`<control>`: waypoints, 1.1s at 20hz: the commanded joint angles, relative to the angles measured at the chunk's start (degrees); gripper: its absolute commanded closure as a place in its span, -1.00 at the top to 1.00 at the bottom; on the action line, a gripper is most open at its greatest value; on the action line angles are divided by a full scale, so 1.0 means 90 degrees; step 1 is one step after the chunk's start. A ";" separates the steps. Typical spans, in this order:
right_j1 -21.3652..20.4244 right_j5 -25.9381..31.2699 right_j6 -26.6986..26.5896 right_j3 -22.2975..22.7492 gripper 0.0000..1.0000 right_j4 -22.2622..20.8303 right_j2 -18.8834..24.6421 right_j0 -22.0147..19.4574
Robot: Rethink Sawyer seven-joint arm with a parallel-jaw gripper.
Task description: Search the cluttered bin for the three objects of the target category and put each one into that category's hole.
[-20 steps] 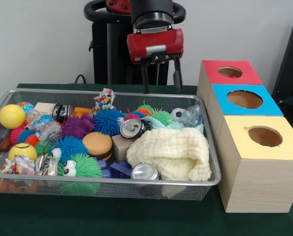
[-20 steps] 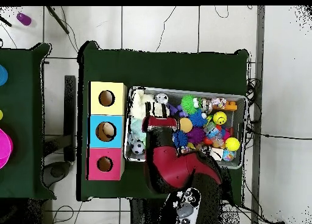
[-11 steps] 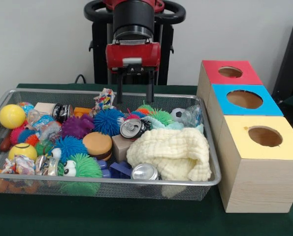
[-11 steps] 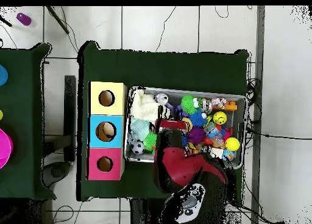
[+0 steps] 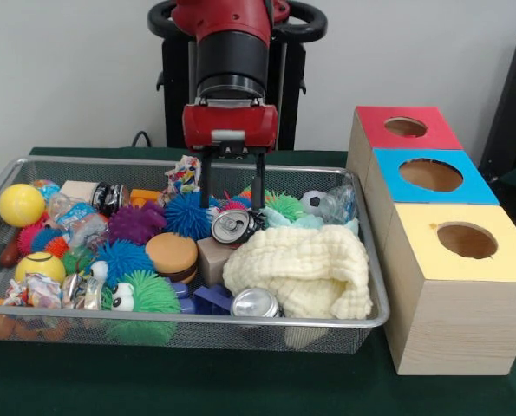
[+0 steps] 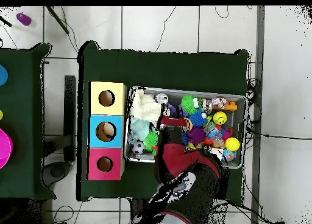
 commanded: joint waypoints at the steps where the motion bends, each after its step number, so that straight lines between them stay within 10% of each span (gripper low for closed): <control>1: -0.0623 0.1459 -0.0370 -0.0268 1.00 -0.1285 -0.0021 0.0602; 4: -0.1728 0.1923 0.0422 0.0171 1.00 -0.1757 0.0162 0.0872; 6: -0.2719 0.3794 0.0703 0.0635 1.00 -0.3193 0.1806 0.0248; 8: -0.3019 0.4040 0.0522 0.0854 1.00 -0.2907 0.2129 0.0031; 11: -0.2897 0.3938 0.0419 0.0825 1.00 -0.2664 0.2306 -0.0195; 22: -0.1019 0.1668 -0.0277 0.0254 1.00 -0.0843 0.0560 0.0566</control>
